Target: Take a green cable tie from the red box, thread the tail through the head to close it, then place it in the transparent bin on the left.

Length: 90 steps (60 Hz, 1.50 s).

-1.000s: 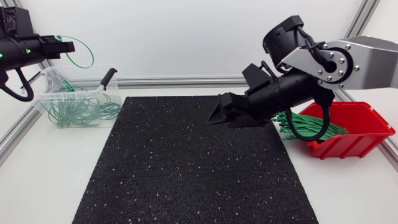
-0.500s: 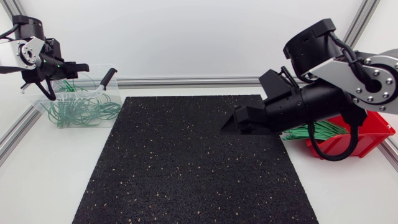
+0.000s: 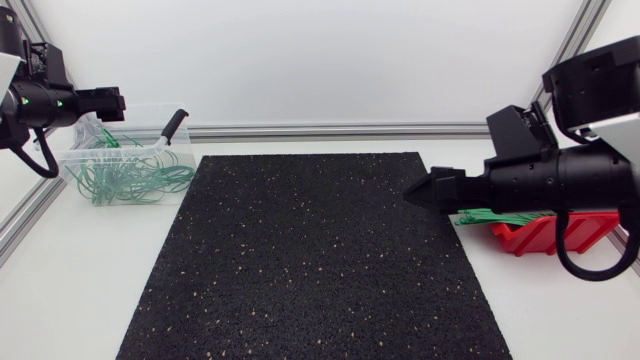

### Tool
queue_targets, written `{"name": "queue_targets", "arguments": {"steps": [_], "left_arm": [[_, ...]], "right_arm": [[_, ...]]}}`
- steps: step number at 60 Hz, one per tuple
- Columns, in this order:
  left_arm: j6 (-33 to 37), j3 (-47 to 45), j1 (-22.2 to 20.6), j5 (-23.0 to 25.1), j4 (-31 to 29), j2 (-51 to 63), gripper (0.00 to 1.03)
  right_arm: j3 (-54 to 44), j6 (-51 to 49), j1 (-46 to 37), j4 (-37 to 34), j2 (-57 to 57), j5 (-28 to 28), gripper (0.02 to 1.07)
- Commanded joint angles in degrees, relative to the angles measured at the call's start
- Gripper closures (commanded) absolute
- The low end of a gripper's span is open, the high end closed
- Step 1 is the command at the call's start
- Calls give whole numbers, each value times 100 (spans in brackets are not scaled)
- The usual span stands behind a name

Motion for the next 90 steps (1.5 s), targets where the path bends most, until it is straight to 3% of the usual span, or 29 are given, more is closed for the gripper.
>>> {"name": "queue_targets", "arguments": {"steps": [1, 9, 15, 29, 57, 90], "left_arm": [[81, -665, -115, -23, 137, -424, 3], [46, -1500, -230, -14, 427, -1075, 3], [20, -1983, -282, -14, 594, -1426, 3], [-16, -3020, -405, 82, 1024, -2402, 3], [-156, -4690, -889, 232, 1561, -4564, 4], [-159, -5700, -921, 322, 1294, -6438, 4]], "right_arm": [[-395, -281, -280, 69, -392, 159, 6], [-1107, -527, -411, 351, -1201, 950, 6], [-1485, -755, -570, 377, -1720, 1144, 6], [-2267, -1362, -1334, 746, -2924, 1161, 6], [-3473, -1271, -1535, 1923, -4257, 1387, 6], [-4851, -1168, -1765, 3269, -5780, 1645, 6]]}}
